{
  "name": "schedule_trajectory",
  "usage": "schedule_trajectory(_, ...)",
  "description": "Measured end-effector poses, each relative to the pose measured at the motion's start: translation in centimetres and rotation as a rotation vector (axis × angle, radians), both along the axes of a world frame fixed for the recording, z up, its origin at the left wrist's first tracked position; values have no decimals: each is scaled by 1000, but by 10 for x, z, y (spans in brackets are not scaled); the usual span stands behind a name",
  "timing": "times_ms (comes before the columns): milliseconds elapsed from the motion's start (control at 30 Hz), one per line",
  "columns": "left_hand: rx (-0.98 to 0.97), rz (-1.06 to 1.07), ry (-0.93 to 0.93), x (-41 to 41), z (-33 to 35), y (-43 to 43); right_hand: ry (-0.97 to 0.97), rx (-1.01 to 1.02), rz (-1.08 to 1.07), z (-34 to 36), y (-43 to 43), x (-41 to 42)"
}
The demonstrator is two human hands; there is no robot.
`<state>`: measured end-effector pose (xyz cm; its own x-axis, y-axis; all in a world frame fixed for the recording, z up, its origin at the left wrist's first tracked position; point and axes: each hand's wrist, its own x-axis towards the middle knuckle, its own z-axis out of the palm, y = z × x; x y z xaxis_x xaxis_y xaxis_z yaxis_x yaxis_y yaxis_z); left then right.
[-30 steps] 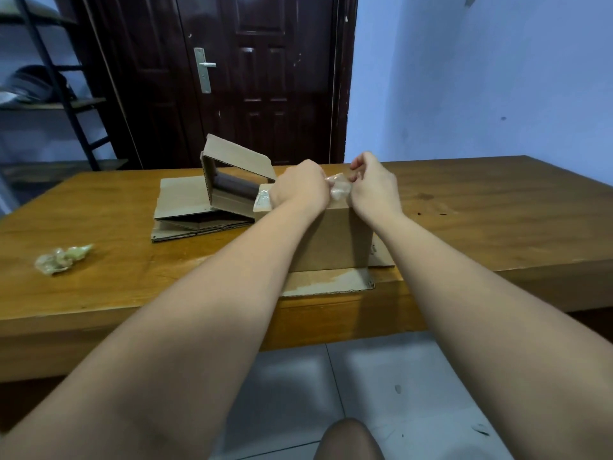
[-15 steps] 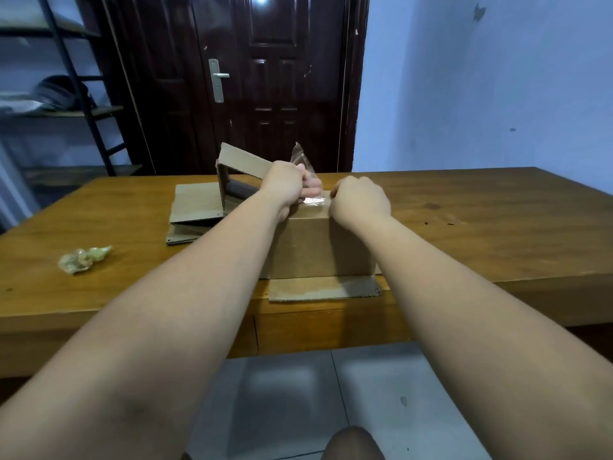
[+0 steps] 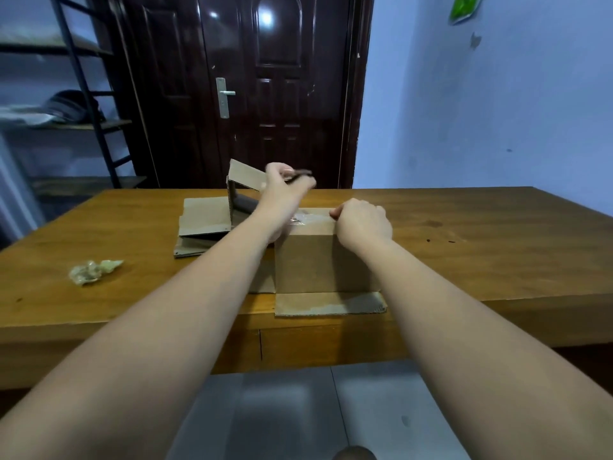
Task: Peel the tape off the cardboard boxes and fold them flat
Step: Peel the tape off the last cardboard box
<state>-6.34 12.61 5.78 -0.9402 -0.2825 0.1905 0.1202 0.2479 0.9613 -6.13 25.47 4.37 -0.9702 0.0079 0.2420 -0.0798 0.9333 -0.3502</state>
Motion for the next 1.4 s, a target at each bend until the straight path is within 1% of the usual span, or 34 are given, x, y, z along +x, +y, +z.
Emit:
schedule_trajectory(33, -334, 63, -53, 0, -4, 1, -2, 0, -9, 1, -1, 2)
schedule_trajectory(67, -598, 125, -109, 2, -7, 0, -11, -8, -13, 2, -3, 4)
schedule_trajectory(100, -763, 166, -161, 2, -10, -1, -29, -21, -19, 4, -6, 5)
schedule_trajectory(133, -825, 186, -214, 2, -12, -3, -46, -30, -30, 6, -9, 6)
schedule_trajectory(167, -829, 194, -243, 0, -13, -6, -58, -28, -46, 8, -12, 6)
schedule_trajectory(233, -886, 177, -262, -3, -11, -10, -59, -4, -70, 10, -17, 5)
schedule_trajectory(300, -925, 159, -256, -5, -8, -13, -53, 7, -67, 10, -19, 4)
schedule_trajectory(400, -1045, 117, -224, 0, -3, -16, -65, 27, -44, 8, -23, 3)
schedule_trajectory(433, -1043, 105, -197, 1, -2, -20, -74, 32, -35, 7, -24, 3)
schedule_trajectory(567, -804, 96, -155, 2, -9, -32, -148, 70, 5, 9, -28, 0)
schedule_trajectory(633, -596, 139, -122, -2, -16, -36, -155, 70, 20, 9, -28, -1)
schedule_trajectory(667, -448, 170, -90, -2, -18, -38, -153, 71, 23, 8, -28, -2)
schedule_trajectory(733, -61, 212, -74, -1, -19, -44, -149, 70, 19, 6, -27, -3)
schedule_trajectory(800, 299, 182, -111, 2, -20, -48, -147, 63, 14, 5, -27, -5)
schedule_trajectory(833, 446, 159, -133, 4, -20, -49, -149, 61, 14, 4, -26, -6)
schedule_trajectory(1033, 1031, 74, -236, 7, -29, -53, -120, 65, 28, 2, -25, -8)
schedule_trajectory(1067, 1095, 63, -249, 6, -32, -52, -114, 63, 38, 2, -25, -7)
schedule_trajectory(1100, 1107, 54, -259, 5, -35, -49, -110, 60, 46, 2, -24, -7)
schedule_trajectory(1200, 1084, 52, -259, -4, -39, -46, -104, 63, 52, 1, -22, -7)
schedule_trajectory(1267, 1062, -13, -255, -5, -37, -46, -100, 65, 54, 1, -23, -6)
schedule_trajectory(1300, 1035, -57, -260, -4, -35, -47, -99, 63, 53, 1, -23, -6)
schedule_trajectory(1400, 863, -125, -260, 5, -31, -44, -101, 69, 44, 1, -24, -6)
